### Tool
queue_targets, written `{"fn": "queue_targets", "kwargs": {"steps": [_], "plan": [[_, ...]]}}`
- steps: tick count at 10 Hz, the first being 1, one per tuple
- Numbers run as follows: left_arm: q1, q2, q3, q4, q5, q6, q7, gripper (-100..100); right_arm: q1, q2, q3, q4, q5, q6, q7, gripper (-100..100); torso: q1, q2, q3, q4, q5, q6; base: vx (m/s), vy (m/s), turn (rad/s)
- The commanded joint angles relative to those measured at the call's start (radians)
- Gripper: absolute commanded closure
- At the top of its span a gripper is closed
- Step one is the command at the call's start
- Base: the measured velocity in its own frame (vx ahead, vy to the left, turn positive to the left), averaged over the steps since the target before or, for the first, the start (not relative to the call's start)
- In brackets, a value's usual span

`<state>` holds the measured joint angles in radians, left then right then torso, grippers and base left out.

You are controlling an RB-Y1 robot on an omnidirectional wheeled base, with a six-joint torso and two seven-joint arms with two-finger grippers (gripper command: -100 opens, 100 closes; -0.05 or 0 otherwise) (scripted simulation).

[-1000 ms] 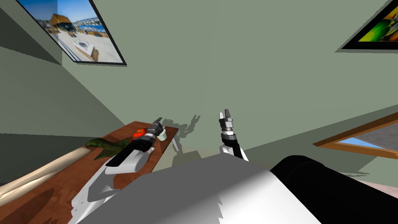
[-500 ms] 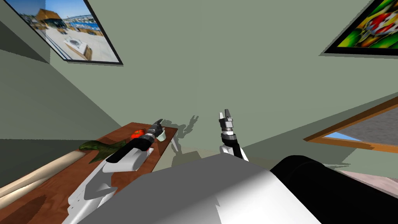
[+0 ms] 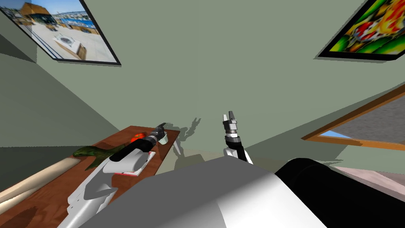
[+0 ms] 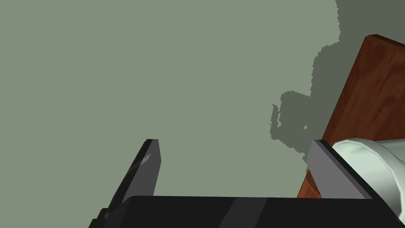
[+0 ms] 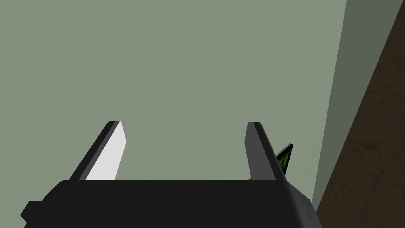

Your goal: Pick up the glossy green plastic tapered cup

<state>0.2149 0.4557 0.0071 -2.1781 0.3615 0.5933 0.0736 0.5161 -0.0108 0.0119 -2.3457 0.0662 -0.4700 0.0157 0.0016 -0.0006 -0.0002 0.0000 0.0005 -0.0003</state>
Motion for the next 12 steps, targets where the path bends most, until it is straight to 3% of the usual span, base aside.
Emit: {"fn": "queue_targets", "kwargs": {"steps": [1, 11, 12], "plan": [[-0.002, 0.010, 0.004, 0.004, 0.009, 0.044, -0.002, -100, 0.000, 0.000, 0.000, 0.000, 0.000, 0.000, 0.000, 0, 0.000, 0.000, 0.000, 0.000, 0.000, 0.000, -0.003, 0.018, -0.060], [-0.027, 0.089, 0.046, 0.045, 0.061, 0.320, -0.016, -100, 0.000, 0.000, 0.000, 0.000, 0.000, 0.000, 0.000, 0, 0.000, -0.002, -0.001, -0.001, 0.000, 0.000, 0.015, 0.020, -0.053], [-0.028, 0.102, 0.054, 0.055, 0.068, 0.365, -0.017, -100, 0.000, 0.000, 0.000, 0.000, 0.000, 0.000, 0.000, 0, 0.000, -0.002, -0.001, -0.001, 0.000, -0.001, 0.039, 0.019, -0.043]]}}
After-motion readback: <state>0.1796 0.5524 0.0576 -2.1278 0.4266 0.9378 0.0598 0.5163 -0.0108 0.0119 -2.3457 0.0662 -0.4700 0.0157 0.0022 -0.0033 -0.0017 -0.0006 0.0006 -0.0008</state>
